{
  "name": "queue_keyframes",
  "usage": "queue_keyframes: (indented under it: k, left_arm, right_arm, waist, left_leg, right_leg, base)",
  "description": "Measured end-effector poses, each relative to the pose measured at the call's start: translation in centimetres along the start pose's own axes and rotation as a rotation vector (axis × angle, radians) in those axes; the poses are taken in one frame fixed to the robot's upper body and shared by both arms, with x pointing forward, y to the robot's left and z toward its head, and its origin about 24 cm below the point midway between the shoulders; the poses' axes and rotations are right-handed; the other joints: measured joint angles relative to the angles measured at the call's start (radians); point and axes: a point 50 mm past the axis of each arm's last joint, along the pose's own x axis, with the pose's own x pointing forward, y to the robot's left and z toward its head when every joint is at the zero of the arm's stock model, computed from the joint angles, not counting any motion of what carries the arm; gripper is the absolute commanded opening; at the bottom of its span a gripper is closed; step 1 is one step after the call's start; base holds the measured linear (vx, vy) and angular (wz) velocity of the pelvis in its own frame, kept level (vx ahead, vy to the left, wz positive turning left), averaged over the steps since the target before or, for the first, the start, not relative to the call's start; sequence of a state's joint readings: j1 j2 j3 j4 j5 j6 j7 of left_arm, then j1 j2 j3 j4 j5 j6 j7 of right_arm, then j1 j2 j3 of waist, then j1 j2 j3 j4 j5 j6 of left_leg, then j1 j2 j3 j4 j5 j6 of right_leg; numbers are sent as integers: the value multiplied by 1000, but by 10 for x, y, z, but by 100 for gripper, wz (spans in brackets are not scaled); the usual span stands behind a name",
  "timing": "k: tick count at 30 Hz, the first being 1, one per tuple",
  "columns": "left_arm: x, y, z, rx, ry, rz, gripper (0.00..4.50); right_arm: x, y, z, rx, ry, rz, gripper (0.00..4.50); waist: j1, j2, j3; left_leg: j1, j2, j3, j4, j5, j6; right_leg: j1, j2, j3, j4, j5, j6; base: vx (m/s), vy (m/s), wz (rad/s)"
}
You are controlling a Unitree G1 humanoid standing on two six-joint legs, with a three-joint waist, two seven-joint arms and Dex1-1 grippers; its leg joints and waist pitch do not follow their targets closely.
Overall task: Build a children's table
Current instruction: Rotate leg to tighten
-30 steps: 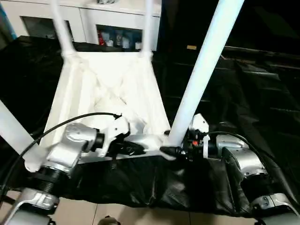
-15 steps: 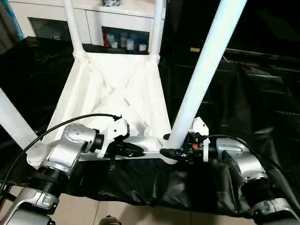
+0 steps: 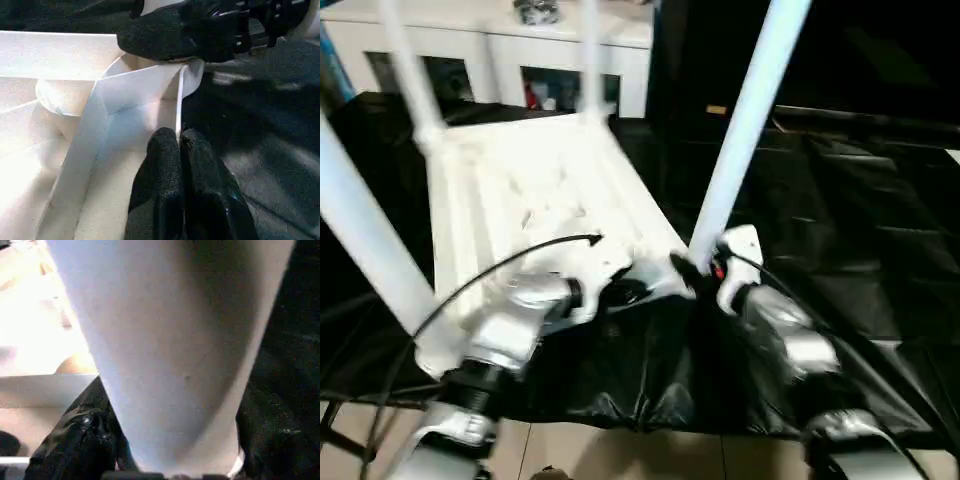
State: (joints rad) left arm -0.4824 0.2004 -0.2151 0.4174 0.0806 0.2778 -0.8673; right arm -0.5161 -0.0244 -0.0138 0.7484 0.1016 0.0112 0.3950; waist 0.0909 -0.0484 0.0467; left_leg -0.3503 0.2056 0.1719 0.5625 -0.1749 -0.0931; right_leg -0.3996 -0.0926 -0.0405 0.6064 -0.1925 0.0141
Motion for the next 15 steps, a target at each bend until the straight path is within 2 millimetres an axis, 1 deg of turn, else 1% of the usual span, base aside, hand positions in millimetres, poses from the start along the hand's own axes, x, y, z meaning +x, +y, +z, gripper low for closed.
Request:
queue_keyframes:
  k: [3, 4, 5, 6, 8, 9, 10, 13, 15]
  left_arm:
    - [1, -1, 2, 6, -3, 5, 0]
    - [1, -1, 2, 8, -3, 4, 0]
    - [1, -1, 2, 10, -4, 1, 0]
    - [1, -1, 3, 11, -5, 0, 0]
    - [0, -2, 4, 17, -7, -11, 0]
    - [0, -2, 4, 21, -6, -17, 0]
    - [-2, -2, 4, 30, -4, -32, 0]
    - [-10, 1, 3, 65, 6, -78, 0]
    - [-14, 2, 2, 71, 4, -115, 0]
  right_arm:
    - [1, 0, 1, -28, -16, -16, 267]
    - [1, 0, 1, -30, -21, -15, 323]
    - [1, 0, 2, -33, -25, -12, 337]
    - [1, -1, 1, -40, -22, -9, 337]
    - [-2, -3, 1, -63, -17, 38, 358]
    - [-3, -5, 2, -71, -15, 58, 358]
    - [-7, -8, 2, -93, -7, 106, 383]
    - [-15, -11, 3, -137, 8, 233, 404]
    - [-21, -13, 4, -152, 15, 307, 404]
  waist:
    - [0, 1, 0]
    - [0, 1, 0]
    - [0, 1, 0]
    - [0, 0, 0]
    - [2, 0, 1]
    - [2, 0, 1]
    - [3, 0, 1]
    - [1, 1, 1]
    - [1, 0, 1]
  left_leg:
    - [-1, 0, 0, -2, 0, 0]
    - [-1, 0, 0, -3, 0, 0]
    - [-1, 0, 0, -4, 0, 0]
    - [-1, 0, 0, -4, 0, 0]
    - [-3, 0, 0, -6, 0, 0]
    - [-3, 0, 0, -6, 0, 0]
    - [-4, 0, 0, -6, 0, 0]
    - [-5, 1, 0, -8, 0, 0]
    - [-7, 2, 0, -8, 0, 0]
  right_leg:
    - [-1, 0, 0, 0, 0, 0]
    - [-1, 0, 0, 0, 0, 0]
    - [-1, 0, 0, 0, 0, 0]
    - [-1, 0, 0, 0, 0, 0]
    - [-2, 0, 0, 0, 0, 0]
    - [-2, 0, 0, 0, 0, 0]
    - [-2, 1, 0, 0, 0, 0]
    - [-3, 1, -1, 0, 1, -1]
    - [-4, 2, -2, 0, 1, -1]
  base:
    - [0, 0, 0]
    - [0, 0, 0]
    - [0, 0, 0]
    - [0, 0, 0]
    - [0, 0, 0]
    - [0, 0, 0]
    - [0, 0, 0]
    - [0, 0, 0]
    - [0, 0, 0]
